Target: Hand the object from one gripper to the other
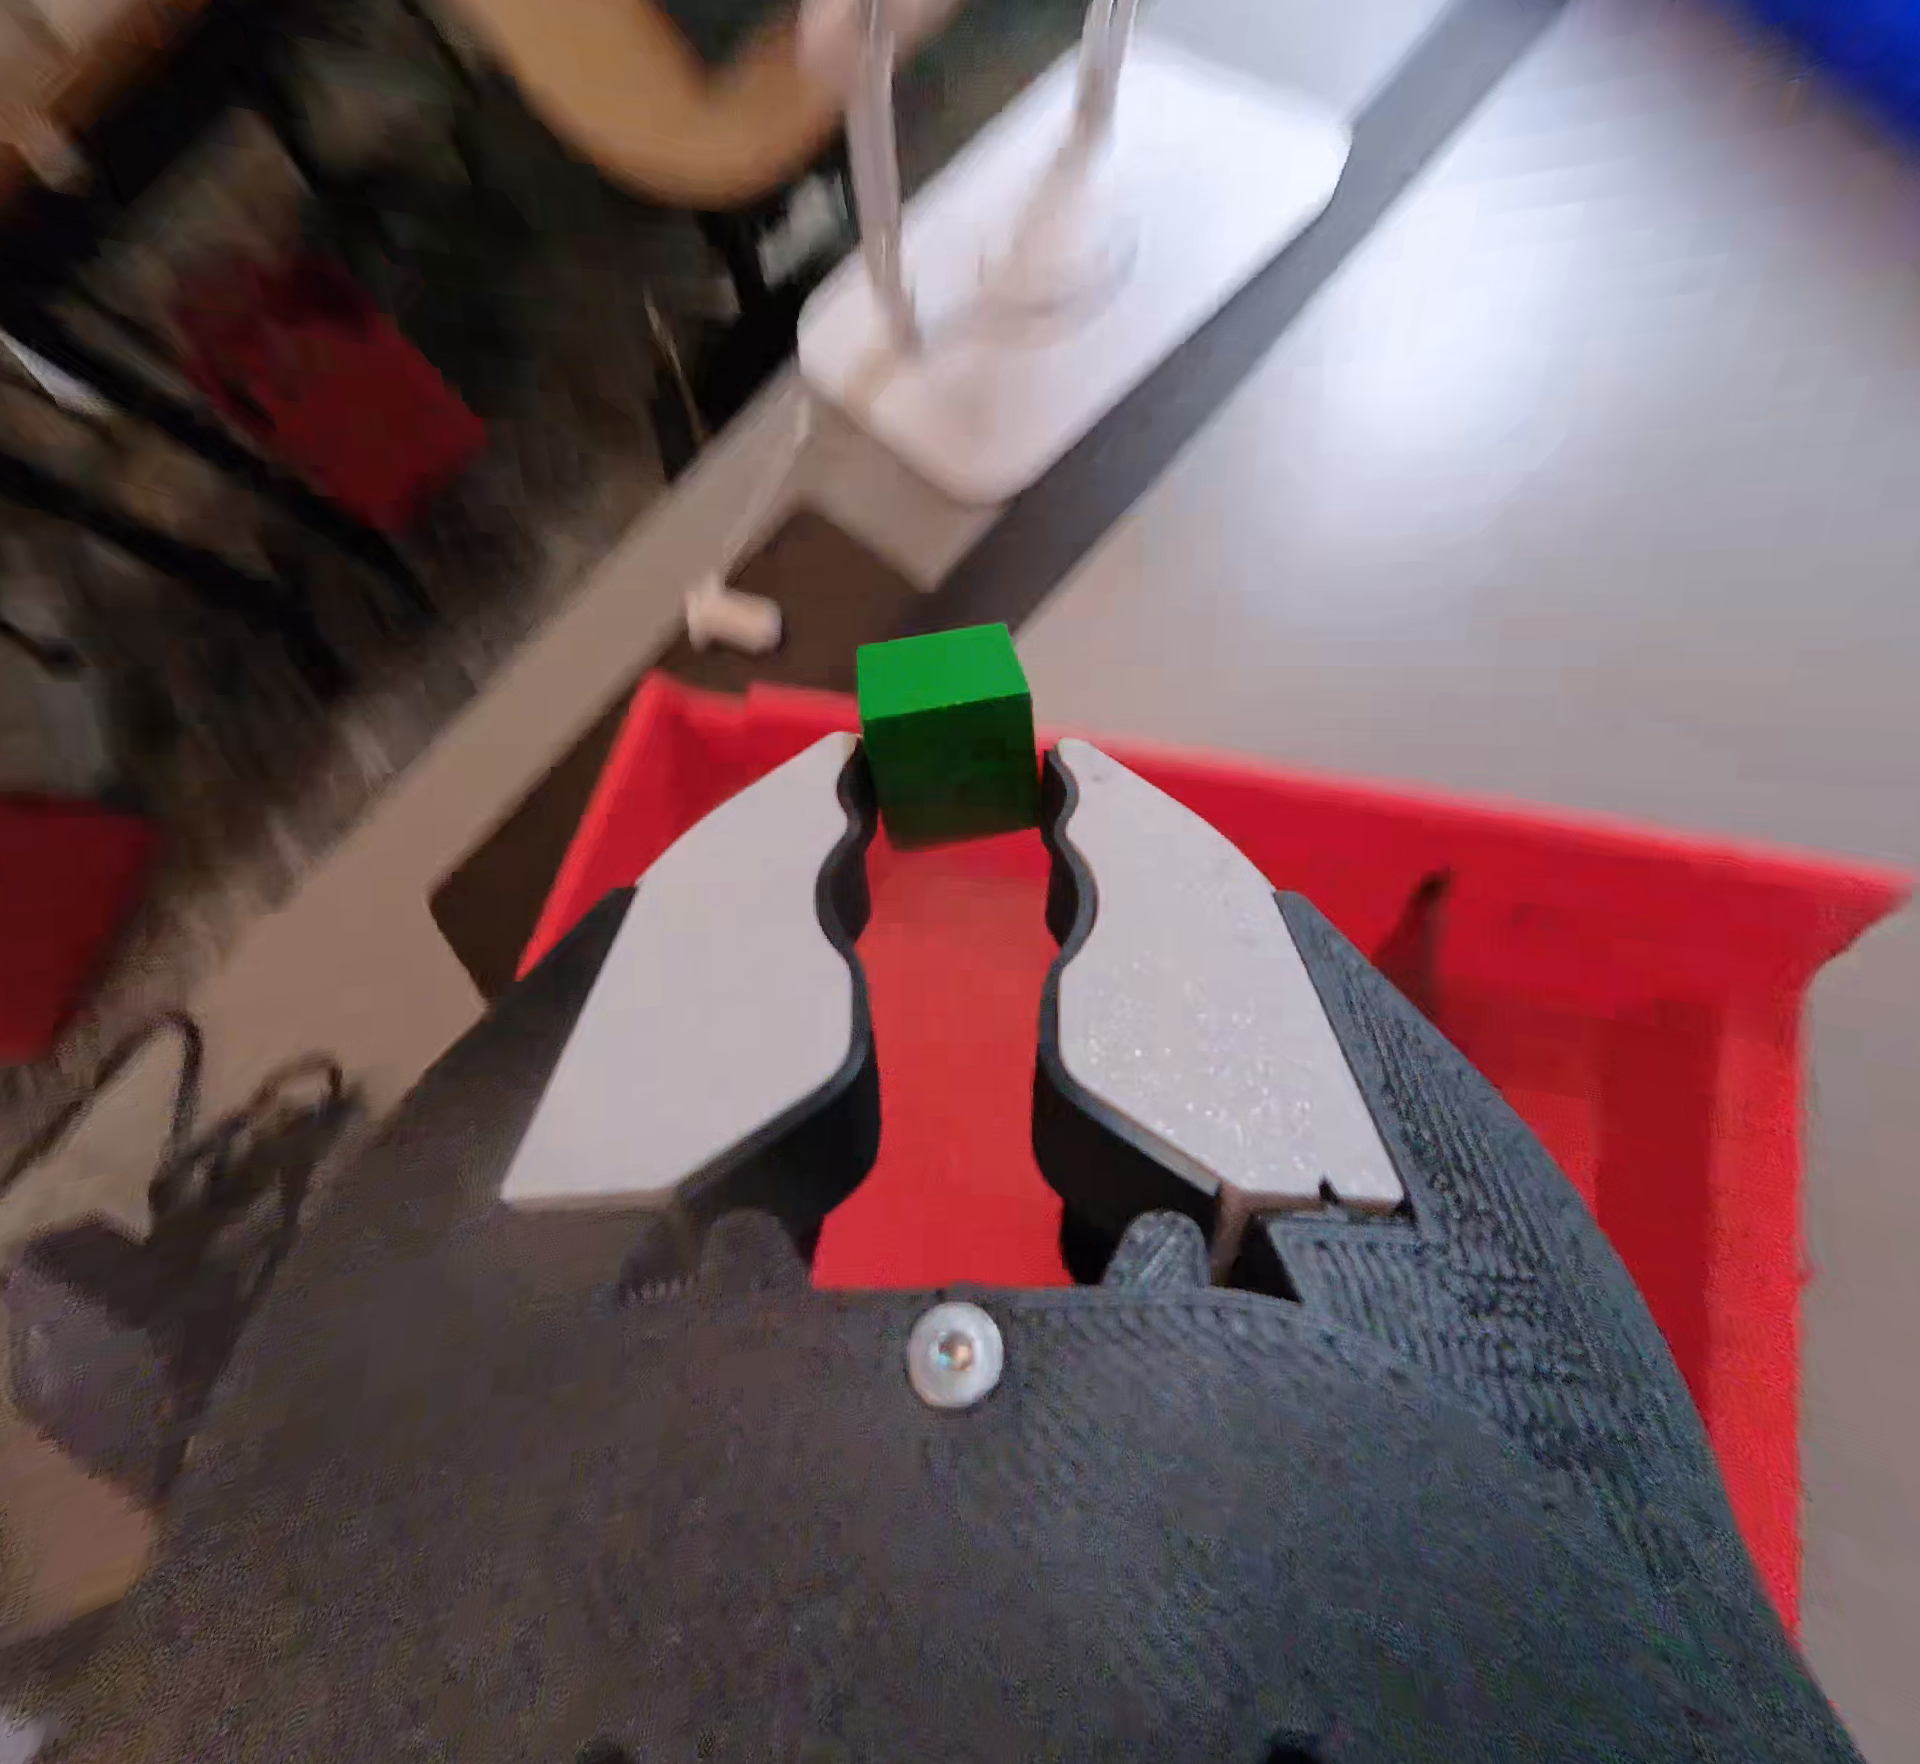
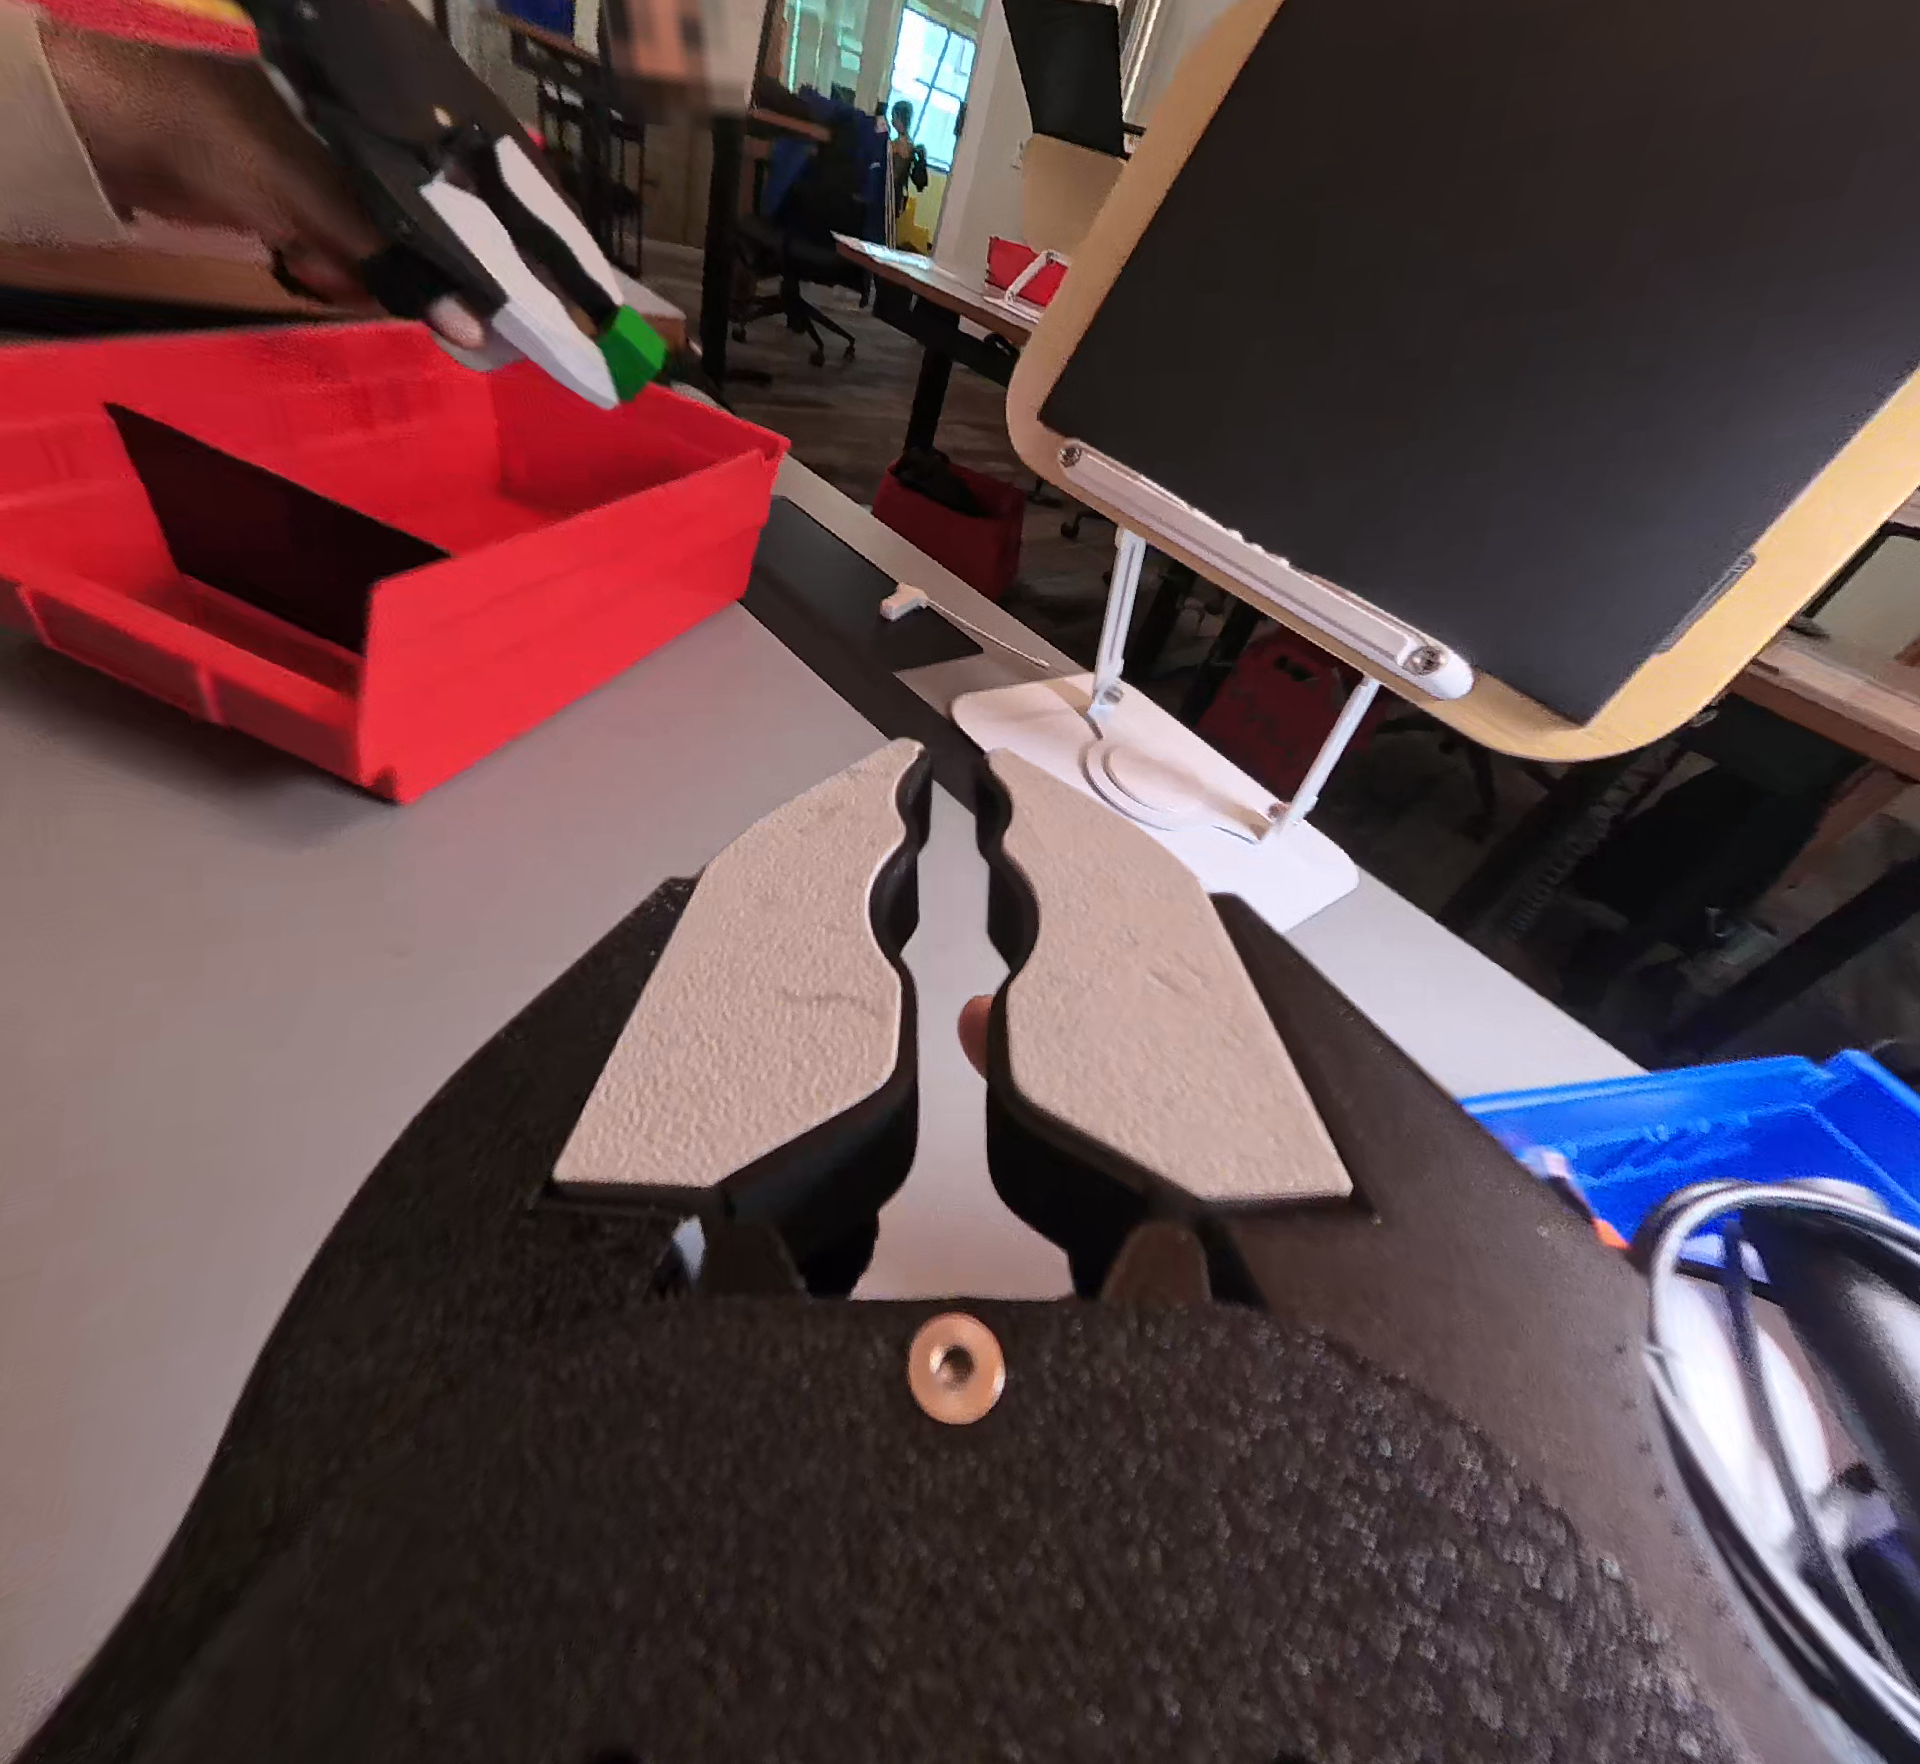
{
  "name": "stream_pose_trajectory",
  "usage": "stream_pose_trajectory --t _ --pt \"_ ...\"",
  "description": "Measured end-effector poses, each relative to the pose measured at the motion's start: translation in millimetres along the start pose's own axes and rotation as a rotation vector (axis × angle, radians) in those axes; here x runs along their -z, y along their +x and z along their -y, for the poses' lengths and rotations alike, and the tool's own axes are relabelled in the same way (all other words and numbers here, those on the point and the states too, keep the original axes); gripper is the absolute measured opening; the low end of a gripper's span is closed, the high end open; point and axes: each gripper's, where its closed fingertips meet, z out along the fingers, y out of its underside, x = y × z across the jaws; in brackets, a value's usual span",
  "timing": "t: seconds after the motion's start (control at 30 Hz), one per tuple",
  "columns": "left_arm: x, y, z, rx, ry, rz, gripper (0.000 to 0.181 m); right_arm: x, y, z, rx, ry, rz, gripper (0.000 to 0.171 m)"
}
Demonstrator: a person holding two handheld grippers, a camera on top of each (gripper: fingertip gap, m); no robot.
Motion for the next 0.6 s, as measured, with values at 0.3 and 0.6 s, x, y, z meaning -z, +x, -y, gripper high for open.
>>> stream_pose_trajectory --t 0.3,0.6 --pt "50.9 161.9 139.5 -0.242 0.699 0.207 0.031 -4.6 -58.8 67.9 -0.454 0.18 0.195 0.052" --pt "53.6 253.5 152.3 -0.504 0.777 0.168 0.034 6.7 -95.1 75.4 -0.009 0.082 0.216 0.027"
